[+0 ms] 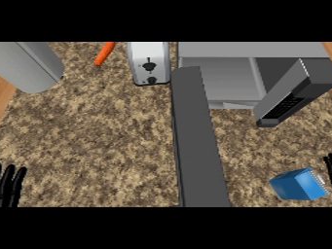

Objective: Pick up the milk, place it into the microwave and close the microwave

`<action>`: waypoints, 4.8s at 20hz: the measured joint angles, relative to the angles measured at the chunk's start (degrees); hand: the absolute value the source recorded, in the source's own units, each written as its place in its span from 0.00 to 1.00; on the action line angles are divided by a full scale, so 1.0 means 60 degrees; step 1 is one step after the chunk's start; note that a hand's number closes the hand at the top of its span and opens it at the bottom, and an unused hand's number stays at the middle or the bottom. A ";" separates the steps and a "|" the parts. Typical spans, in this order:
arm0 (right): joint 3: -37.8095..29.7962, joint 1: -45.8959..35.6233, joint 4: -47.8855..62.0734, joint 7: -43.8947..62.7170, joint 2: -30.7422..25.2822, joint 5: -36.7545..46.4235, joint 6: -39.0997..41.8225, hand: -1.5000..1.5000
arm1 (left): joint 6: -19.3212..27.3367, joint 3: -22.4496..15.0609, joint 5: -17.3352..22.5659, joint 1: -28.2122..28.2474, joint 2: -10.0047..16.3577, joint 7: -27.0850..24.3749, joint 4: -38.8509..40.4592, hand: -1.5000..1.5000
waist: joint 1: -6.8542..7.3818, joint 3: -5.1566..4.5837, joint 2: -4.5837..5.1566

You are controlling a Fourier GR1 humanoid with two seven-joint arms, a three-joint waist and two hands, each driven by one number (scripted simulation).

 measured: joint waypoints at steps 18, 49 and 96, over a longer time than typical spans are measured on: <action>0.0242 -0.1804 0.4291 -0.1254 -0.0697 0.0270 0.0233 0.00 | -0.0088 -0.0110 -0.0132 0.0375 -0.0053 -0.0499 0.0179 0.00 | 0.0032 0.0004 0.0006; 0.1355 -0.3702 0.4297 -0.0342 0.0285 -0.1696 0.1485 1.00 | -0.0495 0.0452 0.0333 0.0413 0.0035 -0.0628 0.0247 0.00 | 0.0079 0.0003 0.0006; 0.3490 -0.6104 0.1989 0.3538 0.1771 -0.1670 -0.4294 1.00 | -0.2199 0.2881 0.1760 0.0184 0.0437 -0.0705 0.1265 0.00 | 0.0115 0.0027 0.0048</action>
